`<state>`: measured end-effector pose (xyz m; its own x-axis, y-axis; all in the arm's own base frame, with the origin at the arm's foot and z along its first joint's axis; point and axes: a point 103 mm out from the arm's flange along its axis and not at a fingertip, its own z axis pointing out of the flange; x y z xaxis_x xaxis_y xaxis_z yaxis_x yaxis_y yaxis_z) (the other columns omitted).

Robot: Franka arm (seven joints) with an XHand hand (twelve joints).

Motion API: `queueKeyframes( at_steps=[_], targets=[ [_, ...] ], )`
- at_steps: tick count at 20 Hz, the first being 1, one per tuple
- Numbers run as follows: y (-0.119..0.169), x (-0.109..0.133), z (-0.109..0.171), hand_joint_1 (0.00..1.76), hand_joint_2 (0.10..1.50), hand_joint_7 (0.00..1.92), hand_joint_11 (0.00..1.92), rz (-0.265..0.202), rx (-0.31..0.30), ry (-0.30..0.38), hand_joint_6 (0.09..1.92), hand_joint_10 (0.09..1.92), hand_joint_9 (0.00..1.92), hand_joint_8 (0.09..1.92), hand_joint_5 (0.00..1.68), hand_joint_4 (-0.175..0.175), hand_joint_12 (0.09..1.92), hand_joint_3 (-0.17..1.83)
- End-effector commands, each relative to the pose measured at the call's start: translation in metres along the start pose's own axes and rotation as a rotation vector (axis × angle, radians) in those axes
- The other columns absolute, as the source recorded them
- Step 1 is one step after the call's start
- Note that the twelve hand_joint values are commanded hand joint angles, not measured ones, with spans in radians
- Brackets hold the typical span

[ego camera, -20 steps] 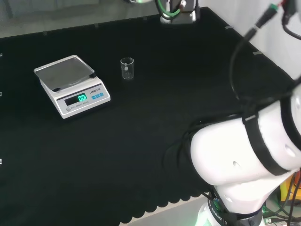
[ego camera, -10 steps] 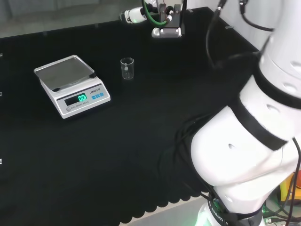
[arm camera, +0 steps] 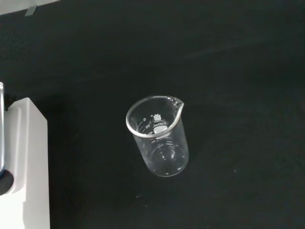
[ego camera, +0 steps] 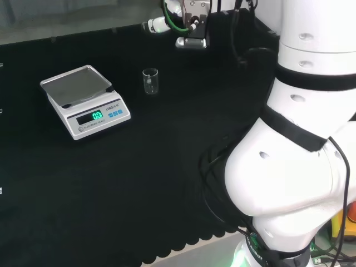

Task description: Pick up the beaker.

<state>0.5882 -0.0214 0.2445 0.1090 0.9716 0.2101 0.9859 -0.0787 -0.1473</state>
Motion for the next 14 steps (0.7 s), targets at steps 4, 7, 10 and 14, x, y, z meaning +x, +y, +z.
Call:
queueKeyframes(
  at_steps=[4, 7, 10, 14],
  targets=[
    [0.022, 0.013, 0.047, 0.28, 0.99, 0.0, 0.04, -0.03, 0.078, 0.039, 0.09, 0.9, 0.07, 0.75, 0.2, -0.106, 1.53, 0.12],
    [0.024, 0.018, 0.063, 0.28, 0.99, 0.0, 0.04, -0.035, 0.103, 0.029, 0.09, 0.9, 0.07, 0.75, 0.2, -0.106, 1.53, 0.12],
    [0.026, 0.019, 0.077, 0.28, 0.99, 0.0, 0.04, -0.033, 0.127, 0.041, 0.09, 0.9, 0.07, 0.76, 0.2, -0.107, 1.53, 0.12],
    [0.025, 0.019, 0.098, 0.28, 0.99, 0.0, 0.04, -0.033, 0.169, 0.036, 0.09, 0.9, 0.07, 0.76, 0.2, -0.107, 1.53, 0.12]
  ],
)
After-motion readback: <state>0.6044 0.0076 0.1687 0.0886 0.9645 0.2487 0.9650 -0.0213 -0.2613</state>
